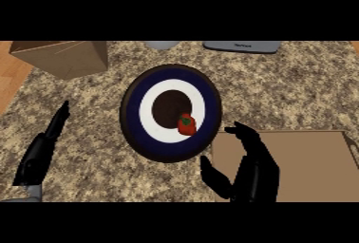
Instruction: Pick the bell pepper from the tray and place it in the plate
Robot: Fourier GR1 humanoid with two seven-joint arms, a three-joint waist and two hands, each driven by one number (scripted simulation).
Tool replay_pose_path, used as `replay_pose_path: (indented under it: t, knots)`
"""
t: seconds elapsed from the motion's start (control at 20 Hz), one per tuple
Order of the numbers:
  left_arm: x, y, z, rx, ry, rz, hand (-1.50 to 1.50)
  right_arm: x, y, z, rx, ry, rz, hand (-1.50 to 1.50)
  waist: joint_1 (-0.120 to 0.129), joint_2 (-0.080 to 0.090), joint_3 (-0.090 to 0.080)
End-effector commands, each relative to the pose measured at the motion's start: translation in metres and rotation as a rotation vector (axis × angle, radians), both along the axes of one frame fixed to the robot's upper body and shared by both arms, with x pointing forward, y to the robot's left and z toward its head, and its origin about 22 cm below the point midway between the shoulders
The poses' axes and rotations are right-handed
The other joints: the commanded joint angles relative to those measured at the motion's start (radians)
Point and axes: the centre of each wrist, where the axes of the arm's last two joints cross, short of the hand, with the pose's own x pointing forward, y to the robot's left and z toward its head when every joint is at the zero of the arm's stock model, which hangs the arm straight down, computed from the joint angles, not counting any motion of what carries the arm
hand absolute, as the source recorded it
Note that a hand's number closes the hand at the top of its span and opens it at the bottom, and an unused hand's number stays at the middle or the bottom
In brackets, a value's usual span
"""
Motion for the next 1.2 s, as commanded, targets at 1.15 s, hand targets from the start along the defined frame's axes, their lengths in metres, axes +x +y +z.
replay_pose_path:
  t: [1.15]
  knots:
    - [-0.023,0.020,-0.022,-0.009,0.046,0.105,0.00,-0.014,-0.006,-0.052,0.488,-0.591,-0.233,-1.50,-0.103,-0.036,-0.001]
